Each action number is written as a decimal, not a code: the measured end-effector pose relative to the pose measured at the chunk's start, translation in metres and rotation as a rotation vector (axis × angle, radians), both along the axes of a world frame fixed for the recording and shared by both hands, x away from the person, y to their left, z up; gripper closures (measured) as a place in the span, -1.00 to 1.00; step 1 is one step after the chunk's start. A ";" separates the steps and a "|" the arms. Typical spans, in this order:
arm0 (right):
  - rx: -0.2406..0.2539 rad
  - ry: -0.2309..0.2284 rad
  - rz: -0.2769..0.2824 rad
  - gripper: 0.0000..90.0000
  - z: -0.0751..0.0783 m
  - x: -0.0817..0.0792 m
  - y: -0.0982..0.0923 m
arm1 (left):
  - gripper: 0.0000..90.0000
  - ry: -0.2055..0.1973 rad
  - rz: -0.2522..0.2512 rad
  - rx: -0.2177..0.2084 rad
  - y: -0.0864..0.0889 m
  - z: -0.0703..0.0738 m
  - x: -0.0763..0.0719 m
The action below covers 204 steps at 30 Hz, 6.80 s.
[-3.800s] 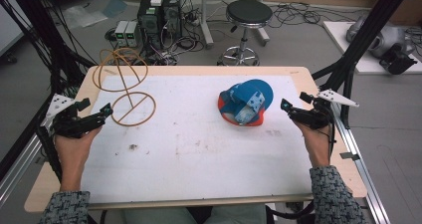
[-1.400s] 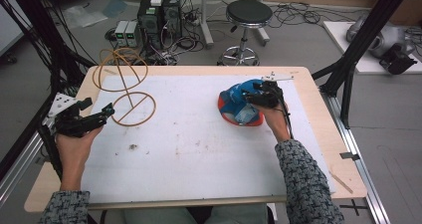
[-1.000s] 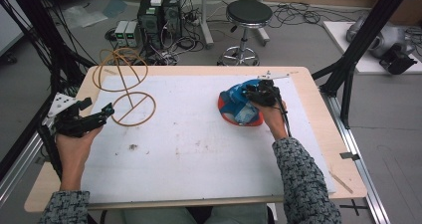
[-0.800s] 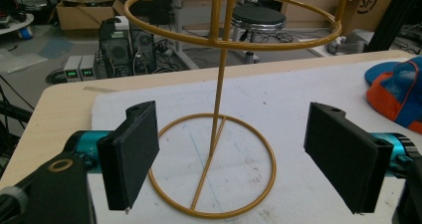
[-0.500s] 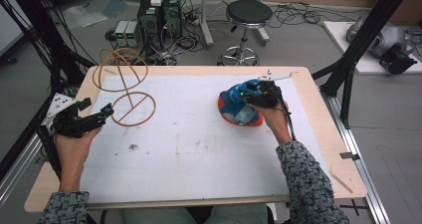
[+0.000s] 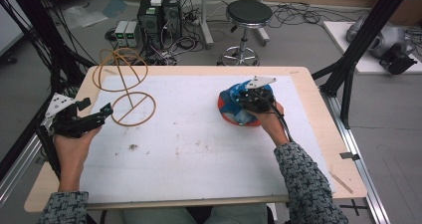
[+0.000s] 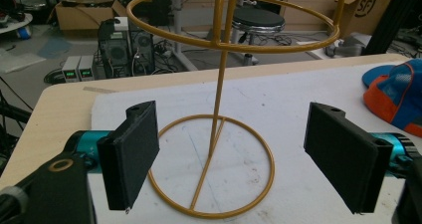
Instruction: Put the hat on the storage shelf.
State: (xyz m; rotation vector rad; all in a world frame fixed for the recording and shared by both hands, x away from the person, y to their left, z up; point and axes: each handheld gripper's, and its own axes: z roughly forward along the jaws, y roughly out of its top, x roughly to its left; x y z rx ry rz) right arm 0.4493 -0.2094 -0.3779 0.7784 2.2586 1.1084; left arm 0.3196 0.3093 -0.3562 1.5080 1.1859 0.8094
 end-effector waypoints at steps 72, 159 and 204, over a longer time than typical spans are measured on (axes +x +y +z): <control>0.581 -0.166 -0.107 0.98 0.157 0.041 0.102 | -0.50 -0.069 0.014 0.007 0.013 0.019 -0.016; 0.540 0.017 0.373 0.98 0.153 0.015 0.338 | -0.48 -0.111 0.043 -0.020 0.039 0.029 -0.051; 0.387 0.023 0.343 0.84 0.134 0.003 0.361 | -0.48 -0.104 0.036 -0.019 0.037 0.028 -0.049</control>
